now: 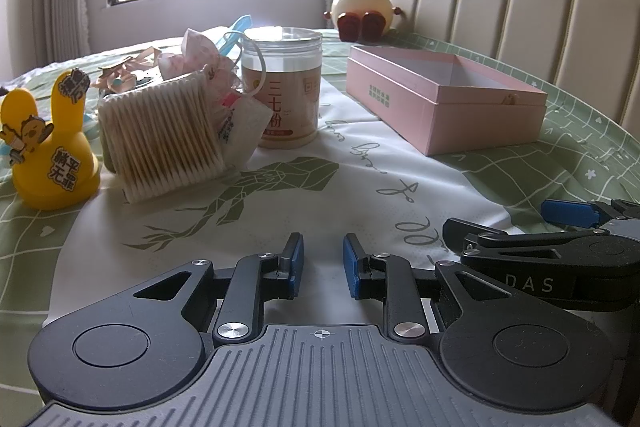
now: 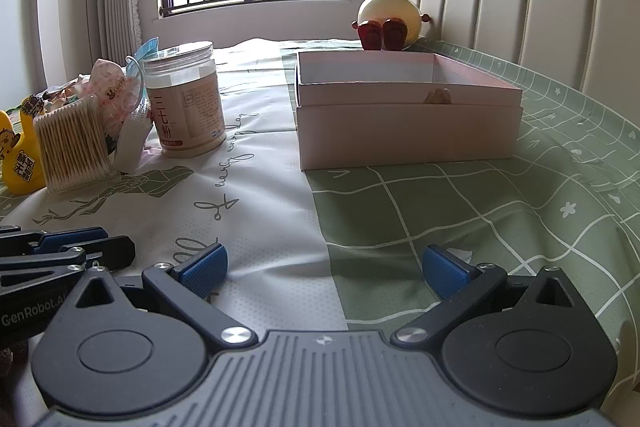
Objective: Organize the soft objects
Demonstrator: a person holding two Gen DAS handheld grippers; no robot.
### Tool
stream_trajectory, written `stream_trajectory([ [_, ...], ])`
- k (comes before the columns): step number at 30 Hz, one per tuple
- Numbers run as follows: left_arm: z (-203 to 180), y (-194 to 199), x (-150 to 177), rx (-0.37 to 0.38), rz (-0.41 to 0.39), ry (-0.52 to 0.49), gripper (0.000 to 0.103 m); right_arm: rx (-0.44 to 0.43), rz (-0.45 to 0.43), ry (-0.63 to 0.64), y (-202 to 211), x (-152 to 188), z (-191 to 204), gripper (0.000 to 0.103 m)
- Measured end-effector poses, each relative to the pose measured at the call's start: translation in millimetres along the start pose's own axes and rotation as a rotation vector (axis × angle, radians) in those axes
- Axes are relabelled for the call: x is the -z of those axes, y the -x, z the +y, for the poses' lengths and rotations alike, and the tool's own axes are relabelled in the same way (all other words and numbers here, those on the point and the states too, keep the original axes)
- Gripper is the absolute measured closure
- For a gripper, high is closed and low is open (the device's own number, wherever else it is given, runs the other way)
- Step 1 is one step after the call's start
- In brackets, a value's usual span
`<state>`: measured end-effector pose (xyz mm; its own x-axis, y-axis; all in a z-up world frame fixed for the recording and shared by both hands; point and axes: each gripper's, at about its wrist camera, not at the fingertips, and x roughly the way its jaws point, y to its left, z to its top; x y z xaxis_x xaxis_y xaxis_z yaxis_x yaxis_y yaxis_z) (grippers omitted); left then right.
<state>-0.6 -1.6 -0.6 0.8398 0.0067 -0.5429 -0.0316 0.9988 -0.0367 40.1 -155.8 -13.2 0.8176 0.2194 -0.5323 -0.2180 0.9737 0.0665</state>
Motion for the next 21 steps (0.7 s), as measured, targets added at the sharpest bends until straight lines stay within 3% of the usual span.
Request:
stream_trajectory([
  [21,-0.1,0.1,0.1,-0.001,-0.001,-0.002,0.077,0.000,-0.001,0.001,0.1,0.0,-0.1,0.000],
])
